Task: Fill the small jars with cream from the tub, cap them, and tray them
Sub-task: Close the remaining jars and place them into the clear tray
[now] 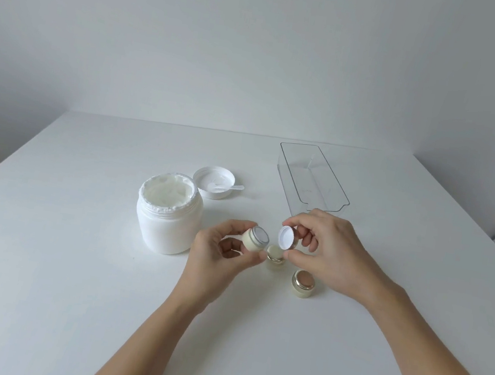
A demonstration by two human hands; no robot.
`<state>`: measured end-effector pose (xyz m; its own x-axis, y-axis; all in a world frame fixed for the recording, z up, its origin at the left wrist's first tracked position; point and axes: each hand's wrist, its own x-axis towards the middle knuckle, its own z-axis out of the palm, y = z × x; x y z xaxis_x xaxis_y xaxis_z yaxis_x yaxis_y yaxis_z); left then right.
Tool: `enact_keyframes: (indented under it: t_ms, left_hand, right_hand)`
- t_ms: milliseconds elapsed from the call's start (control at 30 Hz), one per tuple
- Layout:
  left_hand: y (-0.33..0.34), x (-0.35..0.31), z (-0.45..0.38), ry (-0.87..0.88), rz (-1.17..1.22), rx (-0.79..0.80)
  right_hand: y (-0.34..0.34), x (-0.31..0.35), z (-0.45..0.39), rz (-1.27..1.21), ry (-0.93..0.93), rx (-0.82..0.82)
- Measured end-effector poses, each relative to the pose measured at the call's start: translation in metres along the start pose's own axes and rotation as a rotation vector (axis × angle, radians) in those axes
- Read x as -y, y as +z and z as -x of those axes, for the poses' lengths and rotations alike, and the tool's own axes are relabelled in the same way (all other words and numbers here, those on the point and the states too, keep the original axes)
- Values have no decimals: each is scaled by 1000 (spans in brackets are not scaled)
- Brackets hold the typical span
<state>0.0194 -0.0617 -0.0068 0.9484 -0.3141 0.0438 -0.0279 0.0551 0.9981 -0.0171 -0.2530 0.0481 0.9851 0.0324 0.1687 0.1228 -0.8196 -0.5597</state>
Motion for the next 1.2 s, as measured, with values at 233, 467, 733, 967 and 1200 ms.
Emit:
enact_keyframes:
  t_ms: [233, 467, 733, 967, 1200]
  left_hand:
    - [0, -3, 1, 55, 27, 44]
    - [0, -6, 3, 33, 145, 106]
    - [-2, -7, 2, 14, 175, 126]
    - [0, -8, 3, 32, 235, 124]
    - [1, -5, 1, 26, 213, 85]
  right_hand:
    - [0, 14, -6, -87, -66, 93]
    - [-9, 17, -6, -313, -79, 168]
    - [-9, 8, -7, -400, -104, 194]
    - [-8, 6, -10, -375, -13, 201]
    - [-9, 8, -9, -185, -45, 127]
